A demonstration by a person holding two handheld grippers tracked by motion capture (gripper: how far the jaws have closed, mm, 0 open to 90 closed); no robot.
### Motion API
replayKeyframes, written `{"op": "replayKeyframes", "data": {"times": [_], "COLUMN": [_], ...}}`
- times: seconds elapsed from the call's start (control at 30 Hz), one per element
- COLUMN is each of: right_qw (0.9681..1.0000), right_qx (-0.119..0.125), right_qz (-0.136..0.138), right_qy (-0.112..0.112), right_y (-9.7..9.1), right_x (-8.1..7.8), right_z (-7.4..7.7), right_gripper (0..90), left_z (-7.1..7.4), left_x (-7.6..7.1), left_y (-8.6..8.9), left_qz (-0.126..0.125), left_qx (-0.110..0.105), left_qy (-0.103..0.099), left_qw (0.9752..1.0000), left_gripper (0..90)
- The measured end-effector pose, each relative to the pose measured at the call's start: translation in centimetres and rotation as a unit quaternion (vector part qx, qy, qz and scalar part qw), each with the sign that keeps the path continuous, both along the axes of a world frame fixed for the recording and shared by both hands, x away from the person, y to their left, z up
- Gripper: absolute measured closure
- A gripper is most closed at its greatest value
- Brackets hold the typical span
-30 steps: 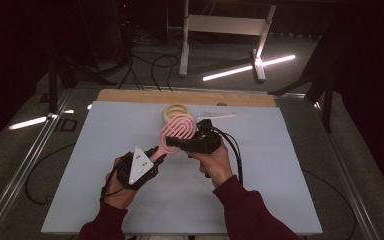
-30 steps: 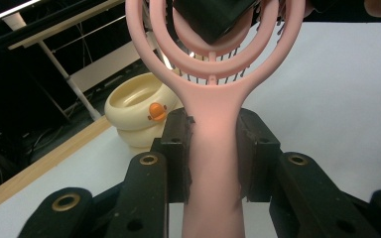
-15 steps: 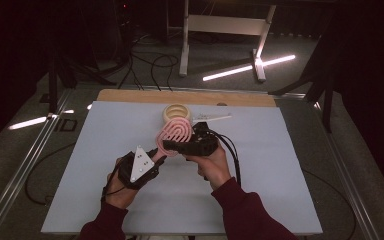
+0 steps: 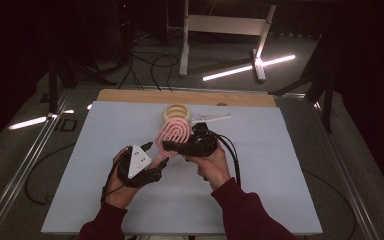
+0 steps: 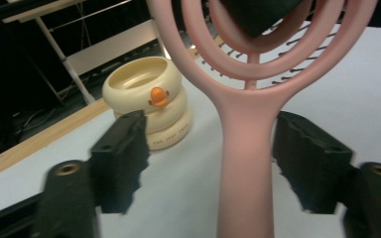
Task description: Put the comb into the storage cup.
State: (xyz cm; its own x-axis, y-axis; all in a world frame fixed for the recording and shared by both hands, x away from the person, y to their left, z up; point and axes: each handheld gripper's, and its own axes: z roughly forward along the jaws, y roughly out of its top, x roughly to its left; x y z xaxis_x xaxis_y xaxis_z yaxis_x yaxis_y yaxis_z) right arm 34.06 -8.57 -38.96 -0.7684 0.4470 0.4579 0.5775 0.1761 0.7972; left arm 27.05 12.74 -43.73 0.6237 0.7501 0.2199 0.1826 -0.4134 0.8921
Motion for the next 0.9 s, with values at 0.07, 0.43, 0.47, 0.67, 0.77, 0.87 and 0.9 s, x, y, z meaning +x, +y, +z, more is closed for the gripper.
{"op": "replayKeyframes", "data": {"times": [0.07,0.43,0.47,0.67,0.77,0.87,0.9], "right_qw": [1.0,1.0,1.0,0.9999,0.9999,0.9998,0.9998], "right_qx": [0.0,-0.001,-0.002,-0.003,-0.006,-0.009,-0.008], "right_qz": [0.0,-0.005,-0.005,-0.005,-0.007,-0.009,-0.01], "right_qy": [0.0,-0.006,-0.006,-0.008,-0.01,-0.012,-0.012], "right_y": [0.0,0.0,-0.1,-0.1,-0.2,-0.2,-0.3], "right_x": [0.0,0.1,0.1,0.2,0.3,0.3,0.3], "right_z": [0.0,0.0,0.0,0.0,0.0,0.0,0.1], "right_gripper": [63.8,63.9,63.9,63.8,63.8,63.8,63.8], "left_z": [0.0,0.8,0.9,0.1,-0.7,-1.6,-1.9], "left_x": [0.0,-0.3,-0.4,-0.8,-0.9,-1.1,-1.2], "left_y": [0.0,1.0,1.3,4.3,6.0,7.3,7.7], "left_qz": [0.003,0.011,0.013,0.042,0.044,0.05,0.051], "left_qx": [-0.003,-0.008,-0.015,-0.036,-0.055,-0.076,-0.083], "left_qy": [0.004,0.027,0.024,0.03,0.035,0.042,0.044], "left_qw": [1.0,0.9995,0.9995,0.998,0.9969,0.9949,0.9943], "left_gripper": [26.6,0.4,0.1,0.0,0.0,0.0,0.0]}}
